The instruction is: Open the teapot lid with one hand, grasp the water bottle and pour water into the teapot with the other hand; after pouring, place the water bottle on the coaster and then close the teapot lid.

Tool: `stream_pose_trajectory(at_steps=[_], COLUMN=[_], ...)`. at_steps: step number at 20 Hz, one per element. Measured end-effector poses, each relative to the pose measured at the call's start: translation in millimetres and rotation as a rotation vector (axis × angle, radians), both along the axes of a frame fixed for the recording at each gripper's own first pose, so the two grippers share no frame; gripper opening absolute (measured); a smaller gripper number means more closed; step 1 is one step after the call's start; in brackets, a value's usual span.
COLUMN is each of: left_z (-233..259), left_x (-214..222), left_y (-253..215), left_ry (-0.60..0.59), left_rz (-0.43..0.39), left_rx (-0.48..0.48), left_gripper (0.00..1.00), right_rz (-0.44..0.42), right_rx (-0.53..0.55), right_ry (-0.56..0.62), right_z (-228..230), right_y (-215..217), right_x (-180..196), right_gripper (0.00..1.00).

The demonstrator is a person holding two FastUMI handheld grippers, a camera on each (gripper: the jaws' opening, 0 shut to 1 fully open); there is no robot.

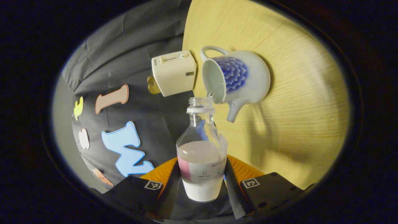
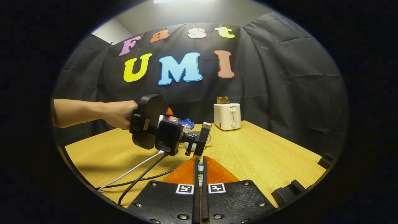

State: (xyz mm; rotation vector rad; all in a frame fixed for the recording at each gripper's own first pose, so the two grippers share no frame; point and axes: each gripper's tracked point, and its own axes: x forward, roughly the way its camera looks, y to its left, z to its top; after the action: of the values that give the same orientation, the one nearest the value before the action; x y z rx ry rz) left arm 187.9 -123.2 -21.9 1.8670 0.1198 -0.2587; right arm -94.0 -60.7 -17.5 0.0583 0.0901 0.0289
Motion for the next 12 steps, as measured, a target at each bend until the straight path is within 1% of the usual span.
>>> stream_pose_trajectory(at_steps=[5, 9, 12], left_z=[2.2, 3.7, 8.1], left_x=[-2.8, -4.8, -6.1], left_y=[-3.3, -4.9, -7.1], left_ry=[-0.008, -0.007, -0.019], left_rz=[-0.006, -0.009, -0.016], left_rx=[0.068, 0.095, 0.131], left_gripper=[0.84, 0.84, 0.84], right_rz=[-0.003, -0.007, -0.008], right_rx=[0.002, 0.009, 0.009], right_ry=[0.005, 0.008, 0.008], right_z=[-2.2, -3.4, -3.3], right_y=[-2.7, -5.6, -6.6], right_x=[-0.6, -0.6, -0.3], right_gripper=[0.02, 0.02, 0.02])
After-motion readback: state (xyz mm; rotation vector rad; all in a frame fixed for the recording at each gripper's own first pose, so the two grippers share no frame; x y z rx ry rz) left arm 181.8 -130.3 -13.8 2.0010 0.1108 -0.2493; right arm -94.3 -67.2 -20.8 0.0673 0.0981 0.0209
